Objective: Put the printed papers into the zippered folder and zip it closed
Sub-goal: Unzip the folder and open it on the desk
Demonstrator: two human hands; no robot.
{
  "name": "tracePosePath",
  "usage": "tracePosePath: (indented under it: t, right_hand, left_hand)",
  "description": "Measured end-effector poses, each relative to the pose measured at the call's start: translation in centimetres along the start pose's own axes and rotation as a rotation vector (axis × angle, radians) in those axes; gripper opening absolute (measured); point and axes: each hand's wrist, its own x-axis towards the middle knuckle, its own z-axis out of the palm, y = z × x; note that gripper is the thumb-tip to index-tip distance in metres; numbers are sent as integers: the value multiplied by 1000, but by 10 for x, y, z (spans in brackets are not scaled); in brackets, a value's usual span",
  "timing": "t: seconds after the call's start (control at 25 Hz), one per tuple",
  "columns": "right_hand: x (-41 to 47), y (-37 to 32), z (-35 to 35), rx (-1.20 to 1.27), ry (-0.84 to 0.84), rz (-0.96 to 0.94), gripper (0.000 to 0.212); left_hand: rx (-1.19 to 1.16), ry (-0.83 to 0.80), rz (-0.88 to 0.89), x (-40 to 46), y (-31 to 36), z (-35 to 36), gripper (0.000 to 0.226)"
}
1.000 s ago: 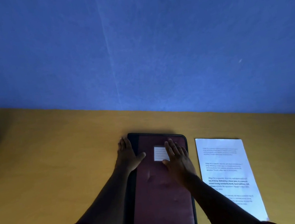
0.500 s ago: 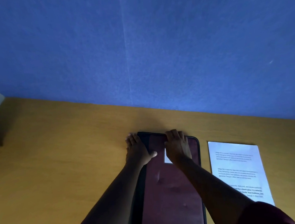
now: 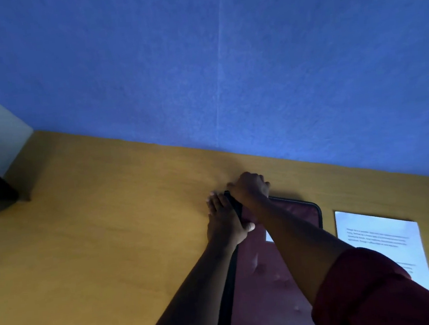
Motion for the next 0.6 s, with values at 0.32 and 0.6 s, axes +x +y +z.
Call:
tracePosePath:
  t: [0.32,0.6]
  right_hand:
    - [8,-30,5,-21,-43,129,38]
    - [14,-27,3,16,-33,174,29]
  left_hand:
    - [0,18,5,3,-3,4,119]
    - [-23,27,-12,1,-2,5,124]
